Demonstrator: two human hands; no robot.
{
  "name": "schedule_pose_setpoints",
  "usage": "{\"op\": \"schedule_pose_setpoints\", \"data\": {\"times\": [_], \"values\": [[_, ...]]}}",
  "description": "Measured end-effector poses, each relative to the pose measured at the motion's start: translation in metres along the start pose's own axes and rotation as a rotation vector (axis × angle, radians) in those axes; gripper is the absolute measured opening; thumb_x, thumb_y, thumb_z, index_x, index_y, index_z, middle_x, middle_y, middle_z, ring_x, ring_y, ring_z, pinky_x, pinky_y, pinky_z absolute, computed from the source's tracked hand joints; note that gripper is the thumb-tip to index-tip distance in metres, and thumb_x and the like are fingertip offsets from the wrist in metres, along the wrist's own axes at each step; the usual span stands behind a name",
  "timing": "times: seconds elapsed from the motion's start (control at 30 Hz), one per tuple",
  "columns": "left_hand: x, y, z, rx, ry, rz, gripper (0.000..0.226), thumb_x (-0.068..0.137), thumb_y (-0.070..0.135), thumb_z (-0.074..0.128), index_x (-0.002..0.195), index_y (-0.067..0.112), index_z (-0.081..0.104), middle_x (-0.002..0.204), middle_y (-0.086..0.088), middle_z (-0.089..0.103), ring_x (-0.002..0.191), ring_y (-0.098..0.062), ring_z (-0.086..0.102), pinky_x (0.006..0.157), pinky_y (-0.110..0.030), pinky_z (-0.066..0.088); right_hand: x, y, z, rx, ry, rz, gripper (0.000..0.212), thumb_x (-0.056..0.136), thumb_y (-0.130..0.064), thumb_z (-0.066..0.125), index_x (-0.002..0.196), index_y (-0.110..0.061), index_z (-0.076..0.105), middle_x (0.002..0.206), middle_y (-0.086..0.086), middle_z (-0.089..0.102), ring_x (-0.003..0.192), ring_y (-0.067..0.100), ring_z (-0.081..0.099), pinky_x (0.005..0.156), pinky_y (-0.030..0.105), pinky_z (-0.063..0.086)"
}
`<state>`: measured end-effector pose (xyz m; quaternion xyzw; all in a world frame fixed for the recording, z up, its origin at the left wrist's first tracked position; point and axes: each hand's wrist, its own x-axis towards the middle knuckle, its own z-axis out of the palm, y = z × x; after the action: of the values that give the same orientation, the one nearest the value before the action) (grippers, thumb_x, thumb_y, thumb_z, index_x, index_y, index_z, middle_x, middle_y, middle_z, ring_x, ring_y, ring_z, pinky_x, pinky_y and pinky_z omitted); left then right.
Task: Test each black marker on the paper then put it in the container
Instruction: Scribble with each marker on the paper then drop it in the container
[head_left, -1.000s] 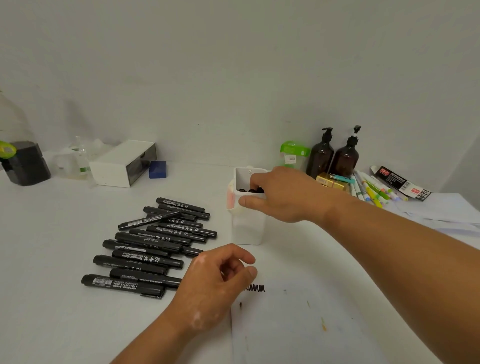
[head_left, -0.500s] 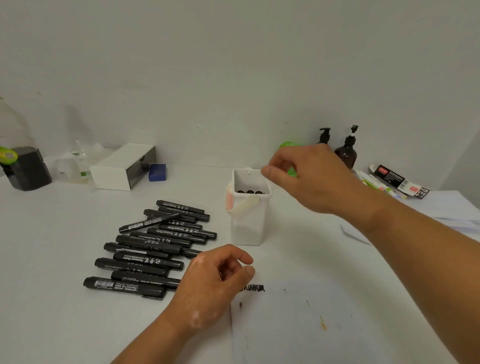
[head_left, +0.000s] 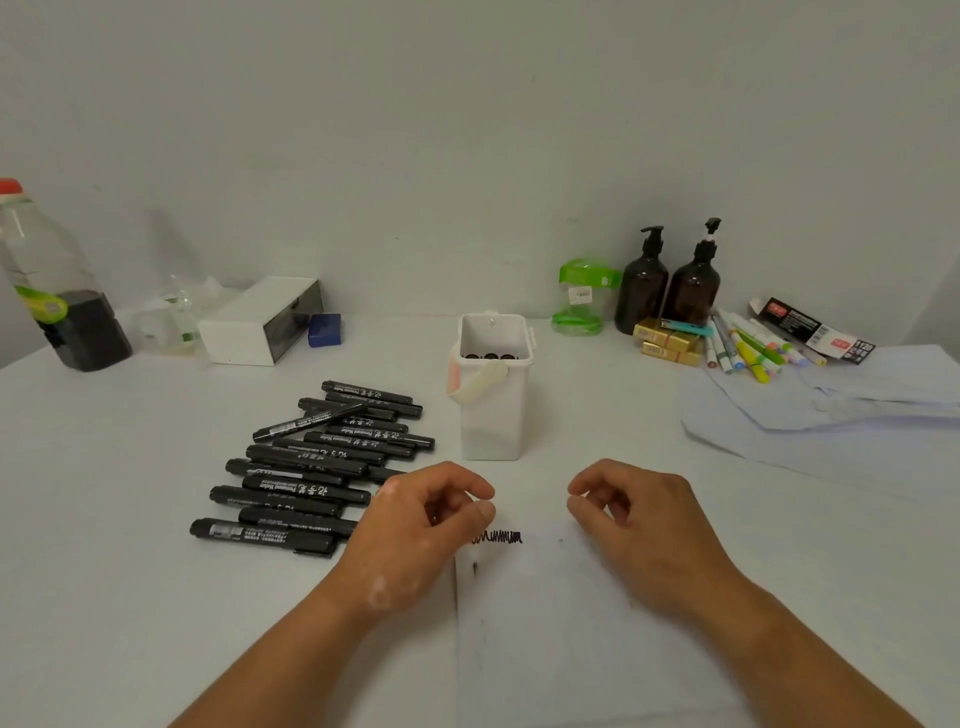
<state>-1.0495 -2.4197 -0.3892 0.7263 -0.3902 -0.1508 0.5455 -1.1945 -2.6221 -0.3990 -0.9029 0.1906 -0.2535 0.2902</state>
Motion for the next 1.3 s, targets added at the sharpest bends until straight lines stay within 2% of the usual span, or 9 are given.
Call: {"op": "schedule_pose_setpoints", "data": {"times": [0.13, 0.3, 0.4, 0.47, 0.6, 0.8, 1.0, 1.13, 1.3], "values": [[-0.011, 0.003, -0.019, 0.043, 0.075, -0.006, 0.014, 0.089, 0.02, 0.073, 0.09, 0.034, 0.074, 0.07, 0.005, 0.064, 0.061, -0.008, 0.055, 0.059, -0.021, 0.047, -0.011, 0.002, 0.007, 0.024, -0.046, -0.037, 0.008, 0.087, -0.033, 0.072, 0.084, -0.038, 0.067, 0.076, -0.023, 0.067, 0.06, 0.008, 0.052, 0.063, 0.013, 0.043], [-0.042, -0.009, -0.068, 0.544, 0.202, 0.012, 0.024, 0.085, 0.013, 0.073, 0.094, 0.035, 0.072, 0.081, 0.017, 0.069, 0.075, -0.005, 0.064, 0.068, -0.012, 0.051, -0.013, 0.0, 0.012, 0.084, -0.105, -0.039, 0.008, 0.085, -0.035, 0.073, 0.079, -0.039, 0.068, 0.075, -0.021, 0.068, 0.062, 0.008, 0.054, 0.063, 0.014, 0.043], [-0.055, -0.016, -0.091, 0.807, 0.199, 0.038, 0.036, 0.078, 0.003, 0.077, 0.106, 0.026, 0.073, 0.097, 0.018, 0.068, 0.09, -0.002, 0.063, 0.084, -0.021, 0.052, -0.013, 0.0, 0.012, 0.114, -0.122, -0.03, 0.005, 0.084, -0.038, 0.072, 0.079, -0.039, 0.069, 0.074, -0.021, 0.067, 0.064, 0.011, 0.056, 0.065, 0.018, 0.046], [-0.058, -0.021, -0.099, 0.923, 0.175, 0.06, 0.038, 0.076, 0.002, 0.078, 0.108, 0.021, 0.073, 0.1, 0.011, 0.069, 0.096, -0.014, 0.064, 0.086, -0.028, 0.051, -0.014, -0.001, 0.011, 0.134, -0.127, -0.027, 0.002, 0.082, -0.04, 0.07, 0.08, -0.04, 0.069, 0.073, -0.021, 0.067, 0.064, 0.013, 0.056, 0.066, 0.02, 0.046], [-0.06, -0.024, -0.1, 1.03, 0.142, 0.085, 0.034, 0.075, 0.004, 0.078, 0.105, 0.021, 0.074, 0.097, 0.008, 0.07, 0.091, -0.021, 0.065, 0.08, -0.041, 0.053, -0.014, 0.0, 0.007, 0.144, -0.135, -0.018, 0.005, 0.083, -0.038, 0.072, 0.079, -0.04, 0.07, 0.073, -0.023, 0.067, 0.065, 0.013, 0.056, 0.066, 0.019, 0.046], [-0.06, -0.025, -0.092, 1.063, 0.108, 0.096, 0.025, 0.083, 0.017, 0.077, 0.105, 0.028, 0.075, 0.097, 0.013, 0.063, 0.087, -0.013, 0.063, 0.09, -0.036, 0.045, -0.014, 0.0, 0.004, 0.151, -0.141, 0.016, 0.009, 0.085, -0.034, 0.074, 0.078, -0.039, 0.071, 0.074, -0.025, 0.066, 0.069, 0.01, 0.057, 0.069, 0.016, 0.045], [-0.065, -0.012, -0.077, 1.017, 0.052, 0.114, 0.021, 0.085, 0.021, 0.077, 0.1, 0.032, 0.07, 0.094, 0.021, 0.065, 0.085, -0.002, 0.059, 0.086, -0.029, 0.044, -0.013, -0.003, 0.002, 0.165, -0.138, 0.026, 0.011, 0.086, -0.031, 0.075, 0.078, -0.038, 0.071, 0.073, -0.024, 0.067, 0.066, 0.013, 0.056, 0.066, 0.018, 0.045], [-0.052, 0.017, -0.051, 0.63, 0.098, 0.084, 0.019, 0.086, 0.028, 0.075, 0.098, 0.038, 0.064, 0.087, 0.022, 0.068, 0.088, 0.0, 0.064, 0.075, -0.008, 0.046, -0.013, -0.008, 0.001, 0.188, -0.129, 0.013, 0.009, 0.084, -0.031, 0.075, 0.079, -0.036, 0.071, 0.074, -0.024, 0.068, 0.067, 0.012, 0.055, 0.065, 0.017, 0.044], [-0.019, 0.046, -0.022, 0.042, 0.019, -0.049, 0.039, 0.082, 0.03, 0.076, 0.114, 0.049, 0.062, 0.098, 0.0, 0.071, 0.093, -0.016, 0.07, 0.08, -0.028, 0.058, -0.014, -0.011, -0.003, 0.246, -0.184, -0.036, 0.0, 0.088, -0.042, 0.072, 0.088, -0.042, 0.072, 0.08, -0.024, 0.069, 0.073, 0.006, 0.06, 0.066, 0.013, 0.045]]}}
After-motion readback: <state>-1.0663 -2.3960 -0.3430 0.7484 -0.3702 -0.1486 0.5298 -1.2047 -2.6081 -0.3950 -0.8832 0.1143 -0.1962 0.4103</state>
